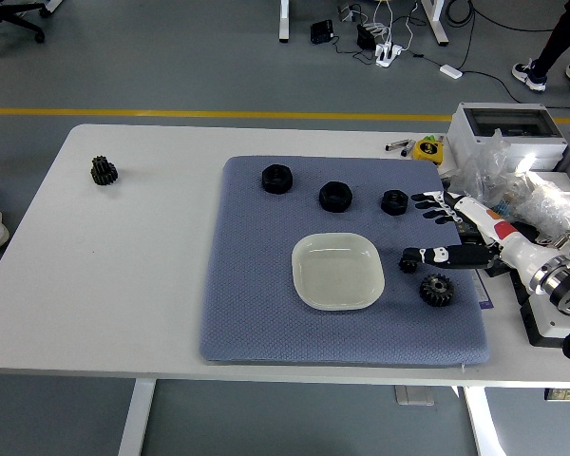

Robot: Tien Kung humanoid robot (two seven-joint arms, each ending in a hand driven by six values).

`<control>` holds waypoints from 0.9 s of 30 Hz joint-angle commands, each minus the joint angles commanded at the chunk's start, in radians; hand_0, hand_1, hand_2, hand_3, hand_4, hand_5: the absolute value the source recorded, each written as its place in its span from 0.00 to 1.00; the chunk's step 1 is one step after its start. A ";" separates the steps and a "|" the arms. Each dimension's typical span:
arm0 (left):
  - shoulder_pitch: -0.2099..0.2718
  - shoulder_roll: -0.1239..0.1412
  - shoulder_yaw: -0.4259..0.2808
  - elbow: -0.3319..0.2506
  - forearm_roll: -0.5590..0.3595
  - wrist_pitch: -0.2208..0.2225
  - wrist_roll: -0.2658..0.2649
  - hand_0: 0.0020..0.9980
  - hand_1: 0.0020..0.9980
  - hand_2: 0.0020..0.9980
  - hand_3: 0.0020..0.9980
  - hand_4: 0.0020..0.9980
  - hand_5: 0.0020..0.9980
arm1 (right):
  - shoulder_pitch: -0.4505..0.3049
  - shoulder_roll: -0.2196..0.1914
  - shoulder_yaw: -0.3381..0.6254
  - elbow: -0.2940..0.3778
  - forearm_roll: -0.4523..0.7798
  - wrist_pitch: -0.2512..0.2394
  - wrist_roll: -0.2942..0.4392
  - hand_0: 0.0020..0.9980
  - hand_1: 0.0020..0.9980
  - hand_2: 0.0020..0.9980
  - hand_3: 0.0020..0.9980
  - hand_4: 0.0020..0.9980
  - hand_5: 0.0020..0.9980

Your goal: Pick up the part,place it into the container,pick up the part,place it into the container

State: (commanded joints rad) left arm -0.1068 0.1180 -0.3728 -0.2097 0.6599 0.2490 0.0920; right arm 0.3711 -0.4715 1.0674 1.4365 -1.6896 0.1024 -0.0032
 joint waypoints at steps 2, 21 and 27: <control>0.000 0.000 0.000 0.000 0.001 0.000 0.000 0.65 0.65 0.62 0.56 0.60 0.50 | 0.009 -0.005 -0.010 -0.002 -0.045 0.006 -0.001 0.67 0.72 0.77 0.79 1.00 0.38; 0.001 0.000 -0.003 -0.001 0.006 -0.001 0.002 0.65 0.65 0.62 0.56 0.60 0.50 | 0.047 -0.021 -0.097 -0.075 -0.542 0.044 -0.006 0.62 0.64 0.68 0.65 1.00 0.35; 0.004 0.000 -0.008 0.000 0.014 -0.002 0.005 0.65 0.65 0.62 0.56 0.60 0.50 | 0.049 -0.017 -0.119 -0.080 -0.525 0.050 -0.006 0.62 0.64 0.68 0.65 1.00 0.35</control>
State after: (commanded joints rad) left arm -0.1029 0.1182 -0.3810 -0.2101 0.6737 0.2468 0.0968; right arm 0.4204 -0.4880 0.9485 1.3560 -2.2149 0.1526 -0.0088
